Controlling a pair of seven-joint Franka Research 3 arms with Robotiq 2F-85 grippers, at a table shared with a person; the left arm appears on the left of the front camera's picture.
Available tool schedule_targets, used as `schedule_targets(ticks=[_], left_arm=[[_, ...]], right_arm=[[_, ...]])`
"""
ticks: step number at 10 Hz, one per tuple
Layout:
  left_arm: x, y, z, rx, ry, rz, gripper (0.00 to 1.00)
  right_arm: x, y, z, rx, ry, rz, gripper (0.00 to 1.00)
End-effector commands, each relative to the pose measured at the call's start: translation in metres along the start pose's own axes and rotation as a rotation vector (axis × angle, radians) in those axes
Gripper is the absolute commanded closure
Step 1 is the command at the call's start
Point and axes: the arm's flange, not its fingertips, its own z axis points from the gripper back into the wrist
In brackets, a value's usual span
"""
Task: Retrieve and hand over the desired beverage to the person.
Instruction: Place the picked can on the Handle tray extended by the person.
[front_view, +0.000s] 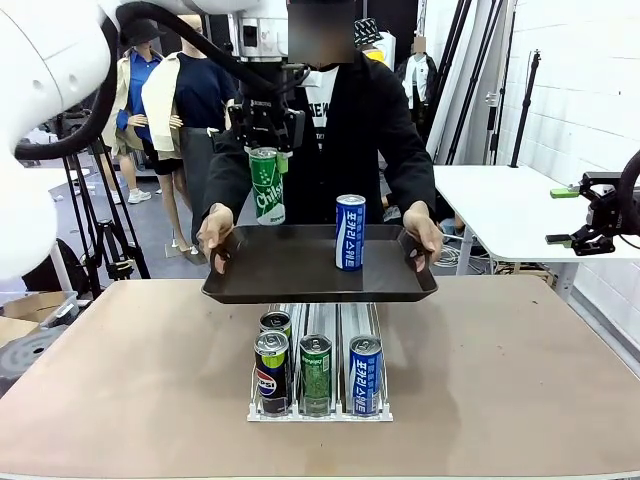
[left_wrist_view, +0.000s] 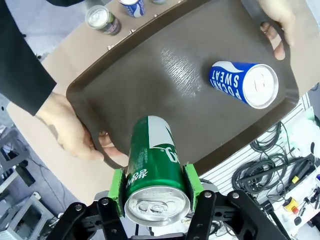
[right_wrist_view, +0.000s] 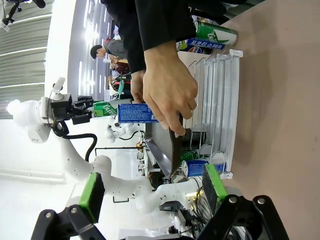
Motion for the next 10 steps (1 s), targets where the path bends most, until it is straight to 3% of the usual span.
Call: schedule_targets(ticks=[1, 4, 10], left_arm=[[0.031, -0.005, 0.011, 0.034, -0.006, -0.004, 1.00], [0.032, -0.007, -0.005, 0.010, -0.023, -0.031, 1.00], [0.044, -0.006, -0.039, -0.038, 0.039, -0.038, 1.00]], right_arm=[[-0.001, 0.000, -0.001, 0.007, 0.006, 0.011, 0.00], [-0.001, 0.000, -0.001, 0.007, 0.006, 0.011, 0.00], [-0.001, 0.000, -0.001, 0.007, 0.006, 0.011, 0.00]])
